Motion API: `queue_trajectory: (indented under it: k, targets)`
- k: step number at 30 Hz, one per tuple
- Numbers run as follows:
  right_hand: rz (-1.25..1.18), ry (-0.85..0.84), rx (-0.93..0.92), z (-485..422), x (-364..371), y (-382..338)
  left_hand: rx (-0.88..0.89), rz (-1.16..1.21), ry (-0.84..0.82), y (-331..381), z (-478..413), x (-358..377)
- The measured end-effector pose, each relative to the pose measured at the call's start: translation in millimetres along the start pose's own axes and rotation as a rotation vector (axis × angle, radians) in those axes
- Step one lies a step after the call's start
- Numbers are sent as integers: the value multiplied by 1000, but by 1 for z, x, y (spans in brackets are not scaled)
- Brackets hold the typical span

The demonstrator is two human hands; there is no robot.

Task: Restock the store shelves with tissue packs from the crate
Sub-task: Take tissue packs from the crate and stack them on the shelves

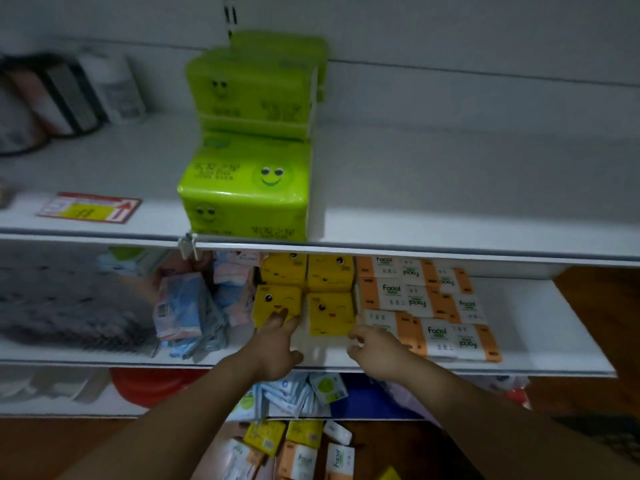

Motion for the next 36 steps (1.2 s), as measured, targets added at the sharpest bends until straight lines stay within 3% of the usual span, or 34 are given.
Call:
queue_trajectory:
  k: [9,19,28,36]
  targets:
    - [31,200,122,159,-45,-14,193,-84,-92,82,98,-47]
    - [171,384,433,399,-92,47,575,-258,-18,278,220,-54]
    - [115,413,636,599,-70,130,773,-264,-122,447,331,31]
    - [32,462,661,671,-67,191,769,-268,-171,528,364,102]
Point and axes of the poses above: each hand's wrist, its own z-axis away from the middle knuckle, its own x-axis out of the palm, y = z × x, the point moved 3 cm from there along -z, towards the middle knuckle, and after that the axes turned 7 degrees about -x, right-handed, at the moved point
